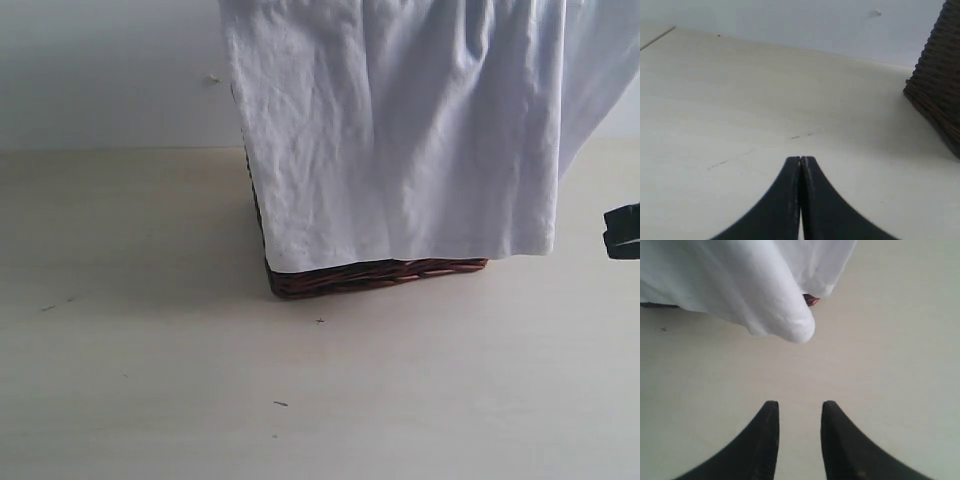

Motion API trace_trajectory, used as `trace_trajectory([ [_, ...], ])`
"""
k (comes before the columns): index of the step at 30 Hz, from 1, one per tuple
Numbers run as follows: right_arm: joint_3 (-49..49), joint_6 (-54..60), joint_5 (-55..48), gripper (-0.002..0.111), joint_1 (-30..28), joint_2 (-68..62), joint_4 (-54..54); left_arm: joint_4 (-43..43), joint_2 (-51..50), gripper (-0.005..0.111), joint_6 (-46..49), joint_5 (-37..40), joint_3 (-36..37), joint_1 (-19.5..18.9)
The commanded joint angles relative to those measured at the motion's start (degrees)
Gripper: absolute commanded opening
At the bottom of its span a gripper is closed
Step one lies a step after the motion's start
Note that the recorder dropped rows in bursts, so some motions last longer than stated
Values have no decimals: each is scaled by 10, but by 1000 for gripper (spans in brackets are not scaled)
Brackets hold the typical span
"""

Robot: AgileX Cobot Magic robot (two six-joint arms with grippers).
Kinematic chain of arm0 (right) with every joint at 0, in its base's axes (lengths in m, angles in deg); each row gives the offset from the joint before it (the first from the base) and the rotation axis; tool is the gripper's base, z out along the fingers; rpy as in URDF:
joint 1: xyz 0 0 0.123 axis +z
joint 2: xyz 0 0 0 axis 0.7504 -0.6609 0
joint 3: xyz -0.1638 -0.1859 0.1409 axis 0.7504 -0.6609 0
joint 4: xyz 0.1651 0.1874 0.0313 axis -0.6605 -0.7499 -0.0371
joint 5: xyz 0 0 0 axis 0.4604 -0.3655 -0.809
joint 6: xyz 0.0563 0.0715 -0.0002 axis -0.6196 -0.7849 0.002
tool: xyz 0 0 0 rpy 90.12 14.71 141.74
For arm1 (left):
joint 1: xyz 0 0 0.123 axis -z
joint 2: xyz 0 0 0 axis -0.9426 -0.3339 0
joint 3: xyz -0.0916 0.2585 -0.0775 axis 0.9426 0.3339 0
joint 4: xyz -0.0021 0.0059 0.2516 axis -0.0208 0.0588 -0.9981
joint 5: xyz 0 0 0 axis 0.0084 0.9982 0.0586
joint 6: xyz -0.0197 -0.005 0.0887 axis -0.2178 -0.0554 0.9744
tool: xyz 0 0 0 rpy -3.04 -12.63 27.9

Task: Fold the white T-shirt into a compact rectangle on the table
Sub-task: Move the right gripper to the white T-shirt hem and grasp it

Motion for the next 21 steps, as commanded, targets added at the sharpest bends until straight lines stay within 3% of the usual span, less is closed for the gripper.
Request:
trace_trajectory([
  [1, 5, 59, 45, 30, -2, -7, 4, 3, 1, 0, 1, -3, 0, 4],
  [12, 5, 142, 84, 30, -2, -44, 27, 3, 1, 0, 1, -3, 0, 4],
  [21, 5, 142, 80, 30, -2, -27, 27, 3, 1, 0, 1, -3, 0, 4],
])
